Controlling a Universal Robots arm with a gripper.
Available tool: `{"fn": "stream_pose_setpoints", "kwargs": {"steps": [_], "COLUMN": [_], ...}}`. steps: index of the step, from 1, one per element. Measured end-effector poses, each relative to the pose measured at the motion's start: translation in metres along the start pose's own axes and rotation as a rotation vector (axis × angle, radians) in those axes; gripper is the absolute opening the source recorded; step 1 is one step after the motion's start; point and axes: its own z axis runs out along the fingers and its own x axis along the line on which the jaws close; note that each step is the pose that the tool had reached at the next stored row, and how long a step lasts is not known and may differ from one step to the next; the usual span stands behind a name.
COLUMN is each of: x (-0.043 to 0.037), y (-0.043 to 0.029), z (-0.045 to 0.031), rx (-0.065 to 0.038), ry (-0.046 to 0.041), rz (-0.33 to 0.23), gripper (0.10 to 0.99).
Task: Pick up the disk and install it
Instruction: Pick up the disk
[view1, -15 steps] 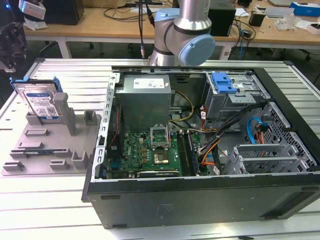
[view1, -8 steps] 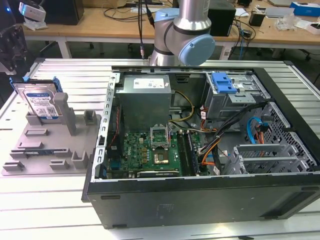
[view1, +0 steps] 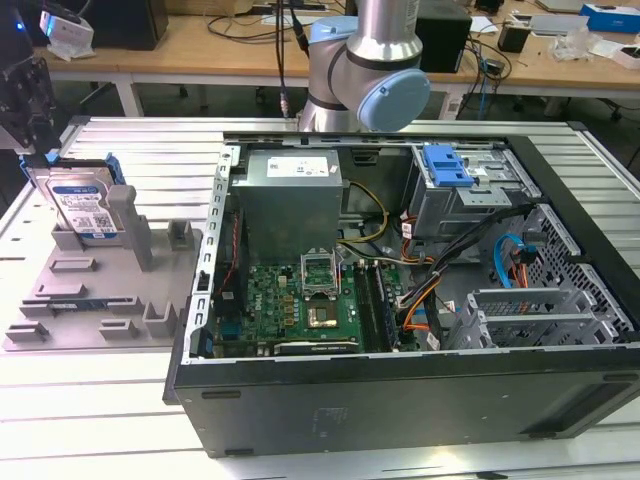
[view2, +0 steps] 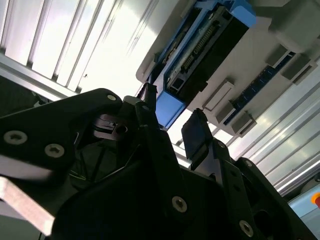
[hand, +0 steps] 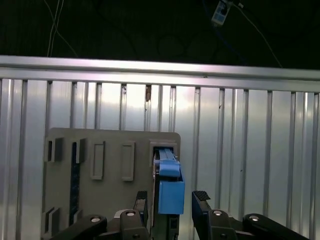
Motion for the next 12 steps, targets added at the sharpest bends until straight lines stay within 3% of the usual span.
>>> {"fn": "stream_pose_setpoints", "kwargs": {"steps": [12], "x": [0.0], "y": [0.0001], "z": [0.0097], "rx": [0.0], "ry": [0.0005], "rz": [-0.022], "gripper": [0.482]}}
